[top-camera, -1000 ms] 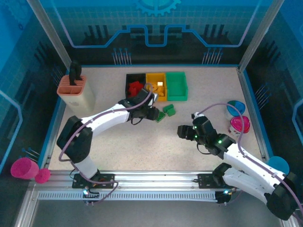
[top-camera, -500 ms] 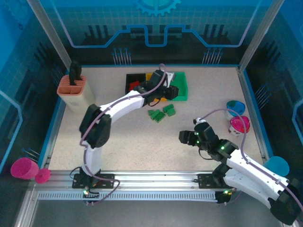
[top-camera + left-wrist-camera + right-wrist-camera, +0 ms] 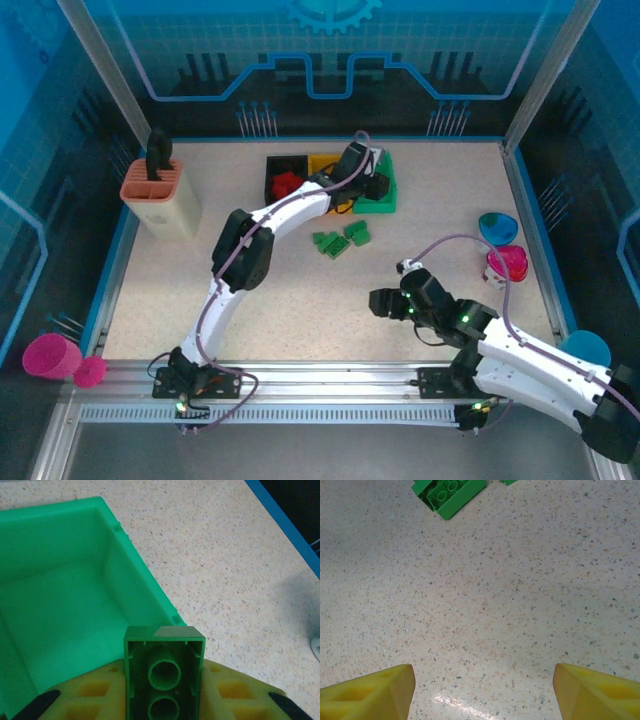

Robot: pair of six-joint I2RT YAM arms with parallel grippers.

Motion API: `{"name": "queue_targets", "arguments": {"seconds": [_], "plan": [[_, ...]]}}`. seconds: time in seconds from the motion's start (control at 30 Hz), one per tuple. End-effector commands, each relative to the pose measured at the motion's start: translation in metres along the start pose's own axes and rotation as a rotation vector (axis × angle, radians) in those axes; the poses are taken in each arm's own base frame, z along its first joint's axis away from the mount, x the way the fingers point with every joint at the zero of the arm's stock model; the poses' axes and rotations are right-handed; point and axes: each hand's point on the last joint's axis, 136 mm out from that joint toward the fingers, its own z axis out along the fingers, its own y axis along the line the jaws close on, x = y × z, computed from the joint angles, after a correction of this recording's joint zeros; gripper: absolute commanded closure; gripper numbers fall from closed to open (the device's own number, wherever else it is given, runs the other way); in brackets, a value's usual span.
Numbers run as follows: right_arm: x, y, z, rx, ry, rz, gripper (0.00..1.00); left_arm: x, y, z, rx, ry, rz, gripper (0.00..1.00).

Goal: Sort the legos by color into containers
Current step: Place the lego in the container.

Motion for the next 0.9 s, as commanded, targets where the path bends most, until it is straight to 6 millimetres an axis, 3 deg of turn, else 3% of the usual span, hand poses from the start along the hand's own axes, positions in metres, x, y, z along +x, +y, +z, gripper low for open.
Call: {"name": "queue_targets", "arguments": {"seconds": [0.0,0.13,0.17,0.23,0.3,0.4,0.57,0.7,0.77,0.87], "plan": [[-0.001,-0.004,-0.004,0.029,-0.013,0.001,0.26,0.002,0.017,0.009,-0.049,0.030,-0.016,0.70],[-0.009,-0.003,-0.013,0.035,-0.037,-0.010,0.26,-0.003,0.020,0.008,-0.059,0.034,-0.004,0.60],[-0.011,-0.003,-0.015,0.037,-0.044,-0.013,0.26,-0.005,0.019,0.006,-0.056,0.031,0.002,0.55],[-0.014,-0.003,-0.019,0.039,-0.053,-0.017,0.26,-0.013,0.013,-0.002,-0.046,0.018,0.011,0.37],[-0.017,-0.004,-0.022,0.044,-0.061,-0.022,0.26,-0.026,0.005,-0.017,-0.036,-0.007,0.014,0.31],[-0.020,-0.006,-0.025,0.064,-0.070,-0.031,0.25,-0.053,-0.020,-0.056,0.019,-0.091,0.035,0.29],[-0.031,-0.010,-0.027,0.118,-0.079,-0.053,0.24,-0.088,-0.068,-0.161,0.124,-0.294,0.084,0.26],[-0.049,-0.009,-0.021,0.143,-0.047,-0.057,0.24,-0.081,-0.076,-0.235,0.163,-0.404,0.092,0.24],[-0.060,-0.006,-0.012,0.138,-0.018,-0.063,0.24,-0.067,-0.071,-0.266,0.164,-0.429,0.081,0.24],[-0.075,-0.001,0.002,0.149,0.022,-0.106,0.21,-0.031,-0.055,-0.296,0.139,-0.421,0.063,0.24]]}}
